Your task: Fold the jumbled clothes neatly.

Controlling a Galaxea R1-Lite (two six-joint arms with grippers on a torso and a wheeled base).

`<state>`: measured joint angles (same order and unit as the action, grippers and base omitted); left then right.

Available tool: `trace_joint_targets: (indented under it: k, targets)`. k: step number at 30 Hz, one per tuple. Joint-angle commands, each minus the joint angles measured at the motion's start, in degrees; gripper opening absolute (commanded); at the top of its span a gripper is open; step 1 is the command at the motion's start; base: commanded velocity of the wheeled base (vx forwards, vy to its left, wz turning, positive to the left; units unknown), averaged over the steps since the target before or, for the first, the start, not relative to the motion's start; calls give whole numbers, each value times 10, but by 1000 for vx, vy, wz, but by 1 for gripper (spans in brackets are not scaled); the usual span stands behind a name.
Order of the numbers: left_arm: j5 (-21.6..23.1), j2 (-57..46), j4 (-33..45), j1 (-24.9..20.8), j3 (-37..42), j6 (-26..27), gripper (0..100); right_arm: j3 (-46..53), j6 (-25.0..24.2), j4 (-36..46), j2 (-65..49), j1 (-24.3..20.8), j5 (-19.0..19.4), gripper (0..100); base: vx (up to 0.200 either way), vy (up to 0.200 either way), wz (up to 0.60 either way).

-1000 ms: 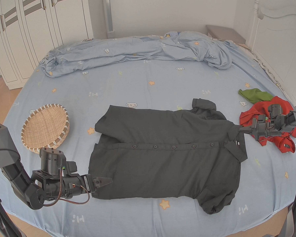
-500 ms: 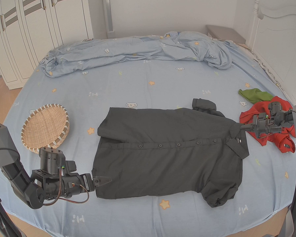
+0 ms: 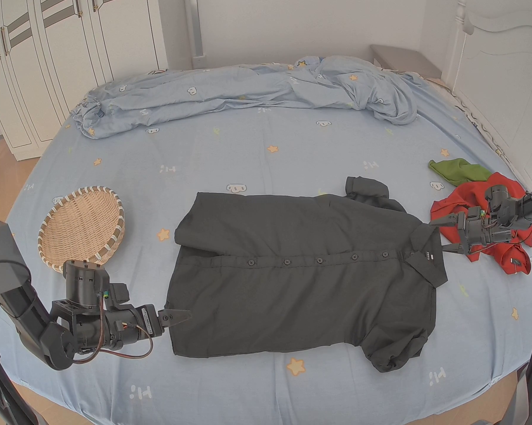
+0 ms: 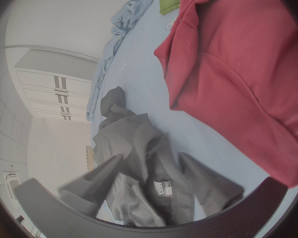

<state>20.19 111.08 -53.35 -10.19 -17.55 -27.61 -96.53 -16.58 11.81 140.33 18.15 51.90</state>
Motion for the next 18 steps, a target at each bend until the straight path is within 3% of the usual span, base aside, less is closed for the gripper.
trace_joint_targets:
  k: [1, 10, 18]
  targets:
    - [13, 0, 2, 25, 0, 2, 100, 122, 8, 1, -115, 9, 0, 100, 0, 0, 0]
    - [16, 74, -1, 17, 2, 5, 100, 337, 49, -6, -247, 0, -7, 100, 0, 0, 0]
    - [14, 109, -27, -13, 13, 5, 100, 376, 42, -36, -260, 3, -13, 100, 0, 0, 0]
